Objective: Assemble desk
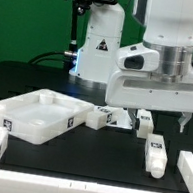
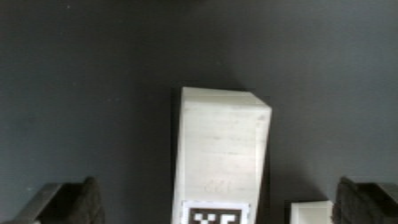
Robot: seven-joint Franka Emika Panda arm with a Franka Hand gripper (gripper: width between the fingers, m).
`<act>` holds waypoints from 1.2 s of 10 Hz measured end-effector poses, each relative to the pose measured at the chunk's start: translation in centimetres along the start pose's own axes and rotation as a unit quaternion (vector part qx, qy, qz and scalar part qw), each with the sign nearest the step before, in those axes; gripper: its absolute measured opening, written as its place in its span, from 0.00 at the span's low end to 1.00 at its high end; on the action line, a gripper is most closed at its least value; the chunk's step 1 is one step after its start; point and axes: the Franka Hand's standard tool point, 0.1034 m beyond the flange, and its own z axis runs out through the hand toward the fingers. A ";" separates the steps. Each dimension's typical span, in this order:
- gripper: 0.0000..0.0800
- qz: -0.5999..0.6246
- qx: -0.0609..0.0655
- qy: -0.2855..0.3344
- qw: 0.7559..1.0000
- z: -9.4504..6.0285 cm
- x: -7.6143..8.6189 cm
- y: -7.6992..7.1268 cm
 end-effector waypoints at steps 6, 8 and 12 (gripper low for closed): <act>0.53 0.005 -0.003 0.020 1.000 3.0 0.6 0.6; 0.35 0.005 -0.003 0.020 1.000 3.0 0.6 0.6; 0.36 0.016 -0.001 0.017 1.000 1.1 -0.4 -1.5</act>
Offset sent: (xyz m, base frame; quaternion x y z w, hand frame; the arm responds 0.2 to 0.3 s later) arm -0.0149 -0.0059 -0.0241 -0.0194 0.0711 0.0024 0.9973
